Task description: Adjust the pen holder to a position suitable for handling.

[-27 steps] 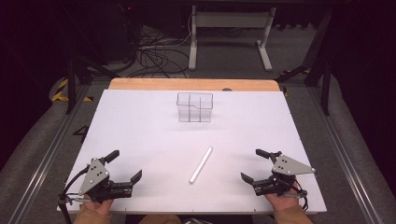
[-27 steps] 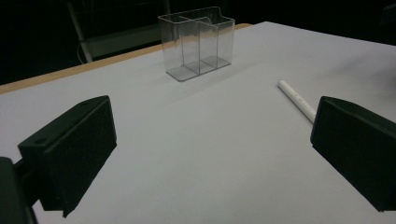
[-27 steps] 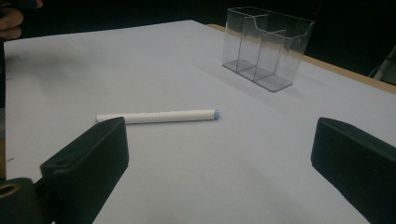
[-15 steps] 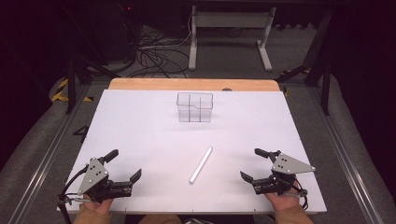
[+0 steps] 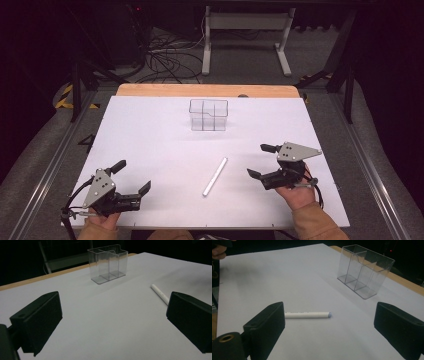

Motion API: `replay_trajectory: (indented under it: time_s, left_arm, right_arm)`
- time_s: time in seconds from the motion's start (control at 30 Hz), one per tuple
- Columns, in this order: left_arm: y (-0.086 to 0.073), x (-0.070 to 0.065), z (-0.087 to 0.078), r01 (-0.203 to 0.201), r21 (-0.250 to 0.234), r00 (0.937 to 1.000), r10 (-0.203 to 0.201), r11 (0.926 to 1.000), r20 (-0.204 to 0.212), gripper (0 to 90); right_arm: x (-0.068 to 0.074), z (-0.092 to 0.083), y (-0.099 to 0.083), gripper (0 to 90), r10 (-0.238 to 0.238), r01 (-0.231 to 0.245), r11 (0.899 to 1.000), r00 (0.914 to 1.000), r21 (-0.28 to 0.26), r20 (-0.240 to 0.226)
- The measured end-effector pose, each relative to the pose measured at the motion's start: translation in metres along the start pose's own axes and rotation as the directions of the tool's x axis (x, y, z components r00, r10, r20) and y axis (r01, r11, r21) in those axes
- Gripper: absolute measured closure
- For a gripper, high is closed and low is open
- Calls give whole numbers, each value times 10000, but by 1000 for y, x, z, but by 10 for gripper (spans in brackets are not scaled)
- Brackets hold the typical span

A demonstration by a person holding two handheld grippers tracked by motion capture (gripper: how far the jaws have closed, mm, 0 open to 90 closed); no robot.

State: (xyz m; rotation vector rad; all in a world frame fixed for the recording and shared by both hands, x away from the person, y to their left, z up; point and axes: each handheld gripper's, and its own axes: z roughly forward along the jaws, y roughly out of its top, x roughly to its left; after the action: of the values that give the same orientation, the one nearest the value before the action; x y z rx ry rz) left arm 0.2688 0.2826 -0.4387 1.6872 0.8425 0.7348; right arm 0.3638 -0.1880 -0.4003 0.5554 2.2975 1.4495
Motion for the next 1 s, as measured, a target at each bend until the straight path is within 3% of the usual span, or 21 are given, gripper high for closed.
replay_trajectory:
  time_s: [0.5, 0.7, 1.0]
  left_arm:
    - [-3, 2, -5, 74, 13, 9999, -74, 10000, -131, 11]
    - [-4, 2, -8, 114, -3, 9997, -114, 9999, -208, 11]
    - [-4, 2, -8, 92, 50, 9997, -91, 9999, -211, 11]
  right_arm:
    - [-20, 23, 42, 141, -441, 443, 9989, 9989, 177, -146]
    - [-22, 28, 50, 151, -636, 639, 9978, 9978, 200, -162]
    - [-32, 39, 69, 196, -1190, 1204, 9918, 9924, 438, -326]
